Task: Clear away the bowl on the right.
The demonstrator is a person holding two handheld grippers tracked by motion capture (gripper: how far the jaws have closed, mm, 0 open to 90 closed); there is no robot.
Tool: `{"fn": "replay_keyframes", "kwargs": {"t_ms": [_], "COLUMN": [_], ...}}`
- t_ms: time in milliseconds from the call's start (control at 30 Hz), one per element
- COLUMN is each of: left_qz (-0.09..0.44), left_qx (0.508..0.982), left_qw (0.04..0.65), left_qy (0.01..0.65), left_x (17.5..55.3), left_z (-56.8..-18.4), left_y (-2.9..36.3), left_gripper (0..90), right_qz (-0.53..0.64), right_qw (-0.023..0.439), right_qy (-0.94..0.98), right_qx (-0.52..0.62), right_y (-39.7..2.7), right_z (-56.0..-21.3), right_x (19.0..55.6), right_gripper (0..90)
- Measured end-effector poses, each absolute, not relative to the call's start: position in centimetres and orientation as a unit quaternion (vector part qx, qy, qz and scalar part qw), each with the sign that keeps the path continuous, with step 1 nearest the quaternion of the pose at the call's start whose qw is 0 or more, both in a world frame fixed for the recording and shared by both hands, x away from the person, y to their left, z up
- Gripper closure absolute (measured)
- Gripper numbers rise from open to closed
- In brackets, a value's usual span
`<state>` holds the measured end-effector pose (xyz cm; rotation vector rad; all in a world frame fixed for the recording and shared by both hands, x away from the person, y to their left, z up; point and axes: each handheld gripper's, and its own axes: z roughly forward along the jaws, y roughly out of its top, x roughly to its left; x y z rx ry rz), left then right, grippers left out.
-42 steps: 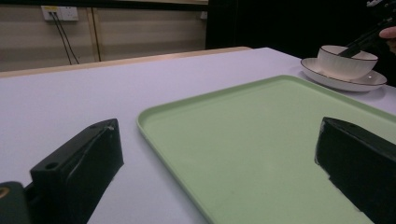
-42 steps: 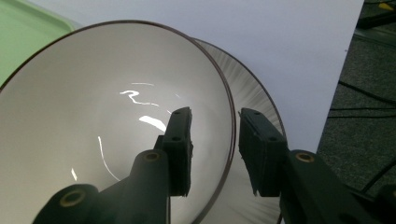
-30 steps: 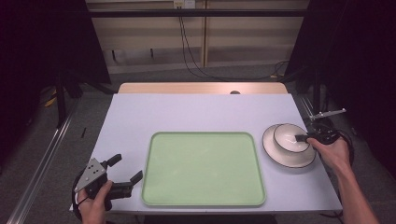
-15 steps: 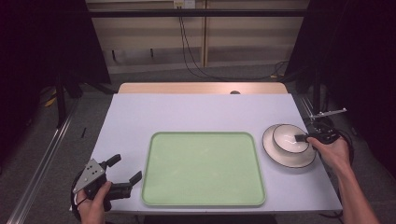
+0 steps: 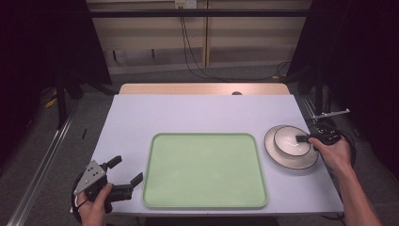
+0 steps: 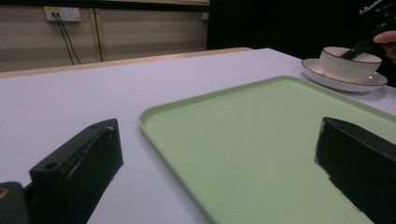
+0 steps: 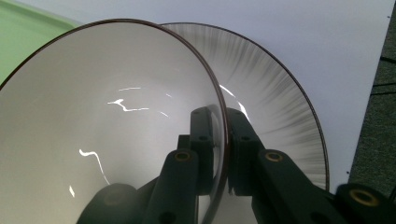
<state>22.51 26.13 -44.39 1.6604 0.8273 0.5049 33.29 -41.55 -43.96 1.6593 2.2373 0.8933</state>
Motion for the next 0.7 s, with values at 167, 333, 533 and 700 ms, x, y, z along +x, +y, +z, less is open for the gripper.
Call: {"fn": "replay_keyframes", "kwargs": {"t_ms": [167,333,533,700], "left_qz": [0.213,0.216,0.213,0.216], "left_qx": [0.707,0.708,0.709,0.709], "left_qw": [0.574,0.572,0.573,0.571], "left_qy": [0.354,0.353,0.353,0.353], "left_x": [22.53,22.51,22.52,22.52], "left_z": [-44.41,-44.38,-44.42,-44.37], "left_y": [26.08,26.13,26.11,26.13], "left_gripper": [0.8,0.8,0.8,0.8], "right_qz": [0.302,0.304,0.31,0.313], "right_qw": [0.105,0.108,0.113,0.124], "right_qy": [0.756,0.756,0.753,0.749], "right_qx": [0.571,0.57,0.57,0.571], "right_y": [-41.52,-41.61,-41.67,-41.8], "right_z": [-43.73,-43.6,-43.35,-43.18], "right_x": [33.2,33.17,33.01,32.92], "right_gripper": [84.0,83.9,83.9,83.7]}}
